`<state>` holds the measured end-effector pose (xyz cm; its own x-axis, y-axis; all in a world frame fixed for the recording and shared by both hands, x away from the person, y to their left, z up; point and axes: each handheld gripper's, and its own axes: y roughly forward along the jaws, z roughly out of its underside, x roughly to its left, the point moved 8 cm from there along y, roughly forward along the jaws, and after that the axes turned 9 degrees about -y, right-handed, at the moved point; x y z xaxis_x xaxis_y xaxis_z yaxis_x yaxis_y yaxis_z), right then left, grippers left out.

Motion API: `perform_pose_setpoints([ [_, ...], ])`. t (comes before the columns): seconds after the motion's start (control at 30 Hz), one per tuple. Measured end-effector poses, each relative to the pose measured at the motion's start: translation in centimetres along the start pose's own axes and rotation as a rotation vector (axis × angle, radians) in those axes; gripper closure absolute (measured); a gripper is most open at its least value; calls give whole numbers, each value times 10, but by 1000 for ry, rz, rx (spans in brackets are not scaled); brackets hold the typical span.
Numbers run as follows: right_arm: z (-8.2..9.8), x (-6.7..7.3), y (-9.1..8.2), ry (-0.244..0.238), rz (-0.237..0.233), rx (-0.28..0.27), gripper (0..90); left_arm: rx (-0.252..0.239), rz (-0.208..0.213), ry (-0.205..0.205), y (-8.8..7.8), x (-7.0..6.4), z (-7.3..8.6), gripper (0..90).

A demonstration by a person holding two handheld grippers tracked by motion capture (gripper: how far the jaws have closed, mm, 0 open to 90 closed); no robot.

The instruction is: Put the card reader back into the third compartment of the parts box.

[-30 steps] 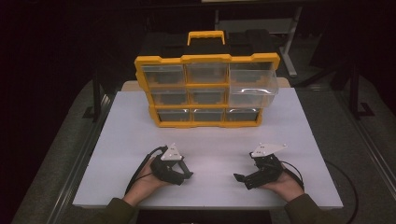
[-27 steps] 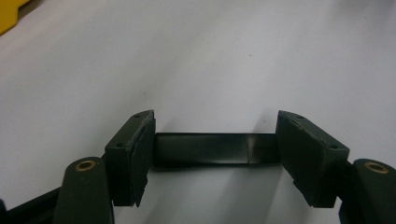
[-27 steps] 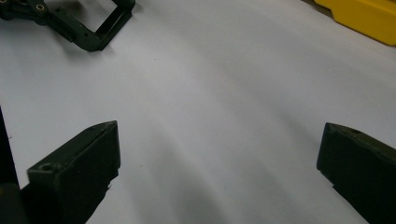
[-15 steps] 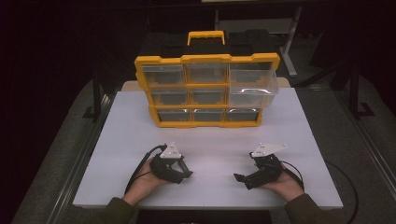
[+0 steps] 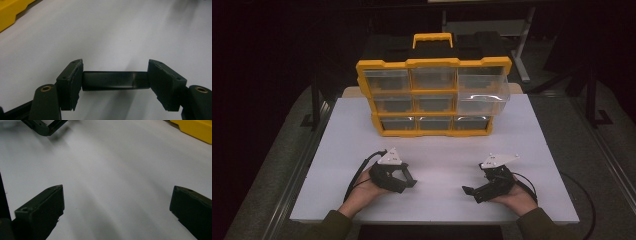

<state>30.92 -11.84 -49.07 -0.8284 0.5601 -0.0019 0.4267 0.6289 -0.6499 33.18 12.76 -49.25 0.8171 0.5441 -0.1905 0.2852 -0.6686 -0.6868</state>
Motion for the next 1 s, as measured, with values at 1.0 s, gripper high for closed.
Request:
perform_pose_setpoints([
  [1.0,-1,0,-1,14,-1,-14,0,-27,103,24,-24,0,-39,304],
])
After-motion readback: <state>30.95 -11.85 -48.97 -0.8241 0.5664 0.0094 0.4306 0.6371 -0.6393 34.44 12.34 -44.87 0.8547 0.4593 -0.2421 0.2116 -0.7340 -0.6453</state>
